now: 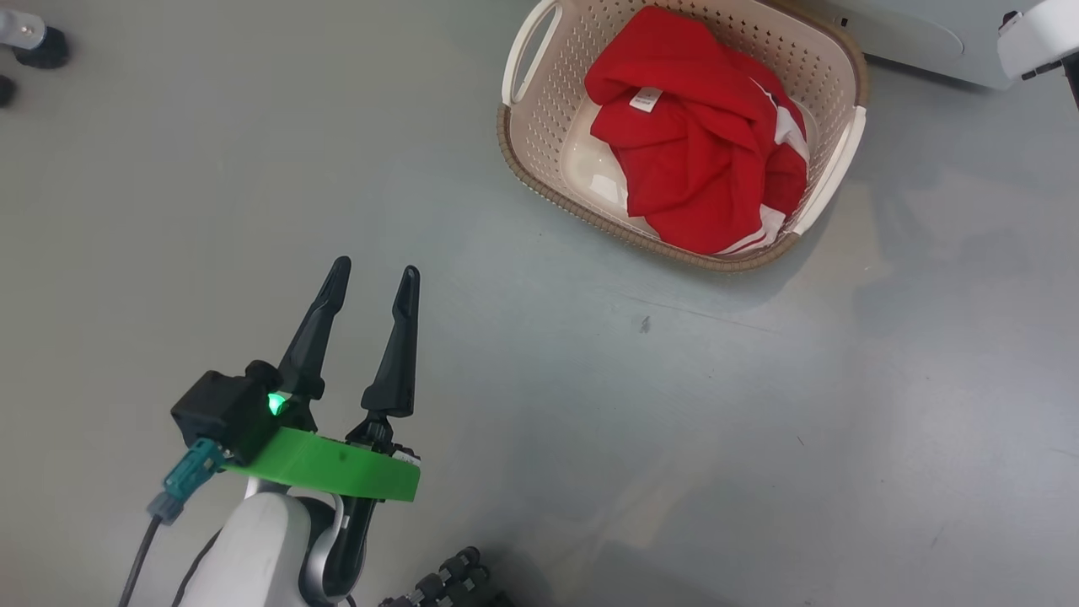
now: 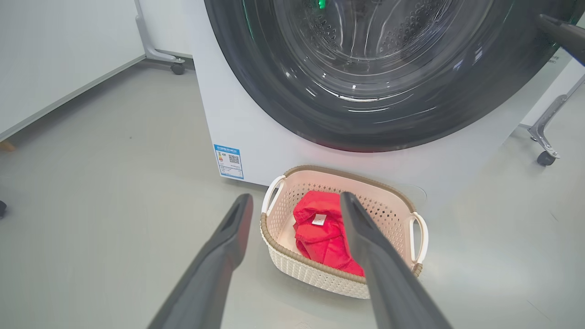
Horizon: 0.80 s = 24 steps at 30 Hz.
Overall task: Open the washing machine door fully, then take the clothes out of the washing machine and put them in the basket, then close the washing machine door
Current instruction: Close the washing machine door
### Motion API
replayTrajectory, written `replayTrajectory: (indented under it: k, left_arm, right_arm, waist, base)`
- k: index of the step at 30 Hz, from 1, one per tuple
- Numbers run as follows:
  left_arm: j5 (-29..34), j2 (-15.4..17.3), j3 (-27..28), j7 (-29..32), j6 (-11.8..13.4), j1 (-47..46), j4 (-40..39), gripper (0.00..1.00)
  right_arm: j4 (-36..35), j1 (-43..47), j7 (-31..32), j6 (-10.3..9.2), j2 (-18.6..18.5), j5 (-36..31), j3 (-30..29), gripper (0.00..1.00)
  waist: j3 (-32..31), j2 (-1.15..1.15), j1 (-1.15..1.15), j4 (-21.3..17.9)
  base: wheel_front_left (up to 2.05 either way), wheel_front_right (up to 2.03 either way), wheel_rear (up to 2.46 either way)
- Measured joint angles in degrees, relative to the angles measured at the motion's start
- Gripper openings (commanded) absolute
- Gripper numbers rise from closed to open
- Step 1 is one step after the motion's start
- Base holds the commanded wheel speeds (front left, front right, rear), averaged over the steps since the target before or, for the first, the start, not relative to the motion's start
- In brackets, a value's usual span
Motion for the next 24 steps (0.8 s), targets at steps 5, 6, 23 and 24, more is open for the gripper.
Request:
replayTrajectory:
  k: [5,6,23,24]
  left_arm:
    - [-0.08,-0.03,-0.09,0.0,-0.15,-0.13,0.26,1.0]
    - [-0.08,-0.04,0.03,0.0,-0.15,-0.2,0.46,1.0]
    - [2.44,-0.09,3.08,0.0,-0.15,-1.19,2.89,1.0]
    - [3.25,-0.09,3.19,0.0,-0.15,-1.13,3.1,1.0]
  right_arm:
    - [1.52,-0.57,-1.07,0.46,0.41,0.0,-0.19,0.0]
    - [2.05,-0.56,-1.62,0.46,0.56,0.01,-0.2,0.0]
    - [7.51,12.31,-4.95,-0.12,6.45,4.14,-1.04,0.0]
    - [7.51,13.58,-5.02,-0.19,7.13,4.36,-1.07,0.0]
  waist:
    - [-0.13,0.0,0.0,0.22]
    - [-0.28,0.0,0.0,0.21]
    - [-8.4,0.0,0.0,-1.82]
    - [-9.11,0.0,0.0,-2.12]
  base:
    - [0.0,0.0,0.0]
    - [0.0,0.0,0.0]
    - [0.0,0.0,0.0]
    - [0.0,0.0,0.0]
